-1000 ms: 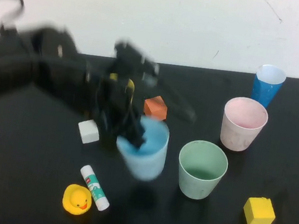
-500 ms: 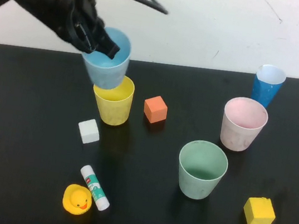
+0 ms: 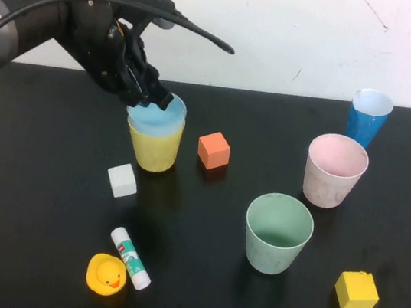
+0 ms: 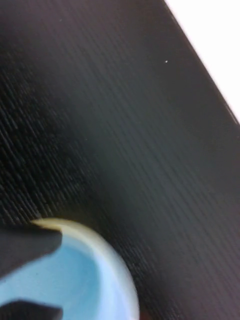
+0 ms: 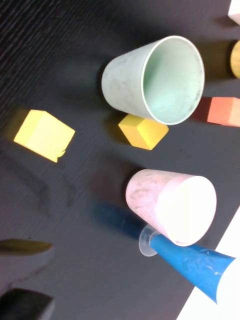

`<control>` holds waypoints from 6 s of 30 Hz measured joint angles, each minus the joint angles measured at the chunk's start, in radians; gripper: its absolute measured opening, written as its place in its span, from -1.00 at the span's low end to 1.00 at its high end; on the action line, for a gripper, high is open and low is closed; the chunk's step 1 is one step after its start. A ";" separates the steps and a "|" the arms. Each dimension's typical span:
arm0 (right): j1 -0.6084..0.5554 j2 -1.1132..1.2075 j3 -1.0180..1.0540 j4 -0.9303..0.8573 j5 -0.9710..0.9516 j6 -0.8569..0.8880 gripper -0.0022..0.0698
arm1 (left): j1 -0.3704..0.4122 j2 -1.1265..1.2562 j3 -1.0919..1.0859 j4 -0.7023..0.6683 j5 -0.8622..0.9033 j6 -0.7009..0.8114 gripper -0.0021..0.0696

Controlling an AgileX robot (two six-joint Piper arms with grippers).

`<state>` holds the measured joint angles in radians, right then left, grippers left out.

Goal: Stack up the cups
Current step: Place the blue cup on the yellow cup, then pick up the green cup, then place the green cup on the pink cup, then pick up the pink cup

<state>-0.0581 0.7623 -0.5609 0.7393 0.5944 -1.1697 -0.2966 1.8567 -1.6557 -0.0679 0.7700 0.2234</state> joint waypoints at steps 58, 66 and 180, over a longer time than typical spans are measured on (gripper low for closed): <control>0.350 1.107 -0.784 0.022 0.296 -0.101 -0.82 | 0.010 -1.033 0.400 -0.071 0.021 0.002 -0.39; 0.350 1.091 -1.049 -0.068 0.450 0.006 -0.85 | 0.010 -1.033 0.400 -0.071 -0.002 -0.028 -0.42; 0.352 1.386 -1.385 -0.298 0.628 0.403 -0.74 | 0.010 -1.033 0.558 -0.168 -0.103 -0.021 -0.86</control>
<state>0.2938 2.1482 -1.9456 0.4412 1.2222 -0.7670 -0.2863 0.8232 -1.0979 -0.2360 0.6675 0.2022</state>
